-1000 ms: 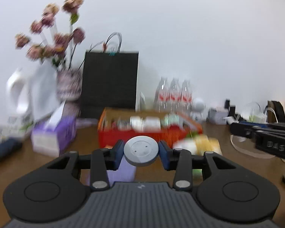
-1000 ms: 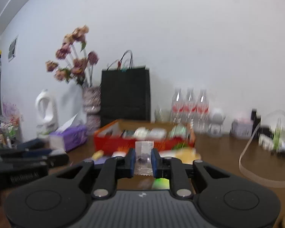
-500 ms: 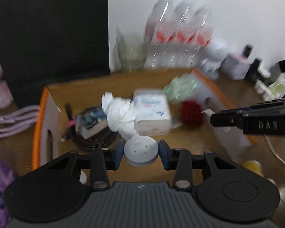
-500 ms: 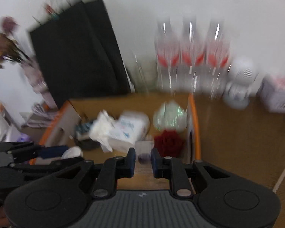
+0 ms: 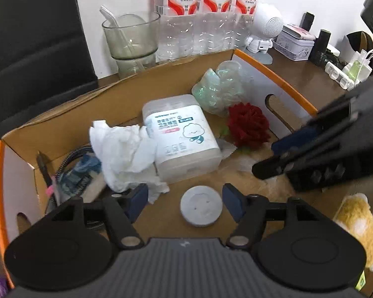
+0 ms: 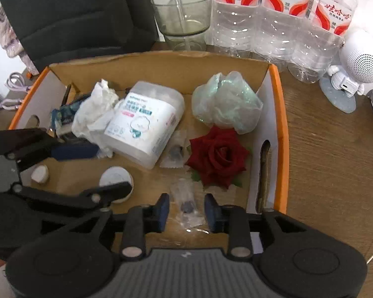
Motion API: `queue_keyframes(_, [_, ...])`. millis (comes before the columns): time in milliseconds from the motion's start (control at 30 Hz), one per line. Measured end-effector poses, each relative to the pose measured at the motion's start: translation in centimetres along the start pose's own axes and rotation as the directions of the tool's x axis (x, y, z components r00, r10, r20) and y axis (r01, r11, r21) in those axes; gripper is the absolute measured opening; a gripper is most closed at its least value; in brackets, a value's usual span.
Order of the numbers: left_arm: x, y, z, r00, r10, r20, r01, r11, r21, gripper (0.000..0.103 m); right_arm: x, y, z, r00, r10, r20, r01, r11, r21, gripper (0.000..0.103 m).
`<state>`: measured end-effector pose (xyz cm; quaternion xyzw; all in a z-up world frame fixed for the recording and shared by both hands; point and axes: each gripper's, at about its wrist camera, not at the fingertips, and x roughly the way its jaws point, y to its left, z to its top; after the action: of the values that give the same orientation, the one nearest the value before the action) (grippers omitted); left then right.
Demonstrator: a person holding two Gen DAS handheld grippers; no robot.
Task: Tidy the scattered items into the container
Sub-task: 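Carry the lid and wrapper into the cardboard box and open both tools, then withdraw both tools from the box back over the table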
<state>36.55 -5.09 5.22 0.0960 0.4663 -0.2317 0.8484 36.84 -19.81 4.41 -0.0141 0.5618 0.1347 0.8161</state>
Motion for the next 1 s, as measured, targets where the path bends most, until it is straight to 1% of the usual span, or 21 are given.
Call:
queue_keyframes(67, [-1.0, 0.7, -0.1, 1.0, 0.008, -0.009, -0.008, 0.999, -0.035, 0.069, -0.9, 0.4, 0.0, 1.0, 0.012, 0.004, -0.012, 1.0, 0.025, 0.055])
queue_keyframes(100, [-1.5, 0.8, 0.0, 1.0, 0.018, -0.013, -0.019, 0.999, -0.046, 0.069, -1.3, 0.6, -0.1, 1.0, 0.018, -0.001, -0.018, 0.999, 0.033, 0.057])
queue_keyframes(200, [-3.9, 1.2, 0.0, 0.998, 0.065, -0.027, -0.067, 0.994, -0.087, 0.073, -2.3, 0.5, -0.6, 0.997, 0.058, -0.044, -0.056, 0.996, 0.063, 0.057])
queue_keyframes(300, [-6.3, 1.4, -0.5, 0.996, 0.086, -0.031, -0.089, 0.986, -0.141, 0.079, -3.5, -0.4, -1.2, 0.997, 0.06, -0.056, -0.056, 0.996, 0.072, 0.058])
queue_keyframes(333, [-7.2, 1.4, -1.0, 0.995, 0.098, -0.013, -0.099, 0.982, -0.159, 0.084, -4.0, -0.6, -1.7, 0.997, 0.056, -0.05, -0.052, 0.996, 0.077, 0.061])
queue_keyframes(367, [-8.0, 1.4, -1.9, 0.994, 0.112, 0.013, -0.108, 0.978, -0.181, 0.088, -4.2, -0.7, -2.3, 0.997, 0.052, -0.049, -0.047, 0.995, 0.086, 0.067])
queue_keyframes(400, [-8.5, 1.3, -2.8, 0.992, 0.123, 0.033, -0.114, 0.974, -0.195, 0.09, -4.2, -0.8, -3.0, 0.997, 0.053, -0.057, -0.047, 0.994, 0.096, 0.068])
queue_keyframes(433, [-8.8, 1.1, -3.6, 0.99, 0.133, 0.043, -0.121, 0.972, -0.201, 0.09, -3.9, -1.2, -3.1, 0.996, 0.061, -0.066, -0.054, 0.992, 0.111, 0.068])
queue_keyframes(467, [-9.0, 0.9, -4.5, 0.989, 0.139, 0.047, -0.127, 0.97, -0.208, 0.09, -3.6, -1.6, -3.2, 0.996, 0.065, -0.056, -0.058, 0.99, 0.126, 0.069])
queue_keyframes(567, [-10.2, 0.5, -6.5, 0.984, 0.168, 0.064, -0.148, 0.959, -0.243, 0.09, -3.7, -1.3, -3.5, 0.997, 0.058, -0.042, -0.05, 0.984, 0.174, 0.069])
queue_keyframes(667, [-12.0, 0.0, -8.2, 0.98, 0.17, 0.103, -0.139, 0.956, -0.257, 0.09, -4.1, -0.9, -2.9, 0.997, 0.061, -0.037, -0.052, 0.976, 0.212, 0.068])
queue_keyframes(700, [-12.6, -0.2, -8.6, 0.979, 0.173, 0.111, -0.14, 0.957, -0.253, 0.09, -4.8, 0.3, -3.8, 0.998, 0.053, -0.024, -0.047, 0.976, 0.213, 0.068])
queue_keyframes(733, [-13.1, -0.4, -9.0, 0.975, 0.187, 0.122, -0.151, 0.955, -0.254, 0.09, -5.9, 2.1, -5.6, 0.999, 0.042, 0.003, -0.042, 0.977, 0.207, 0.068])
queue_keyframes(800, [-14.5, -0.5, -9.7, 0.959, 0.238, 0.154, -0.189, 0.942, -0.277, 0.09, -8.9, 5.8, -9.2, 0.996, 0.016, 0.083, -0.03, 0.984, 0.176, 0.069])
queue_keyframes(833, [-15.2, -0.6, -10.1, 0.945, 0.277, 0.176, -0.218, 0.93, -0.296, 0.09, -10.3, 7.2, -10.8, 0.991, 0.013, 0.133, -0.034, 0.987, 0.157, 0.07])
queue_keyframes(867, [-16.0, -1.0, -10.9, 0.919, 0.331, 0.214, -0.254, 0.912, -0.321, 0.091, -11.6, 8.9, -13.0, 0.982, 0.013, 0.186, -0.039, 0.989, 0.14, 0.073])
queue_keyframes(900, [-16.9, -1.6, -12.0, 0.88, 0.391, 0.27, -0.288, 0.891, -0.352, 0.092, -12.9, 11.1, -15.9, 0.968, 0.007, 0.253, -0.039, 0.992, 0.119, 0.073])
queue_keyframes(933, [-17.6, -2.2, -13.4, 0.833, 0.437, 0.339, -0.305, 0.874, -0.379, 0.097, -13.9, 13.3, -19.0, 0.943, 0.0, 0.334, -0.032, 0.995, 0.092, 0.073])
queue_keyframes(967, [-18.2, -3.2, -15.1, 0.77, 0.478, 0.423, -0.313, 0.86, -0.403, 0.099, -14.7, 15.5, -22.4, 0.902, -0.017, 0.431, -0.009, 0.998, 0.059, 0.073])
queue_keyframes(1000, [-18.6, -4.3, -17.0, 0.703, 0.515, 0.491, -0.326, 0.847, -0.42, 0.101, -15.4, 18.2, -26.4, 0.837, -0.047, 0.545, 0.04, 0.999, 0.026, 0.073])
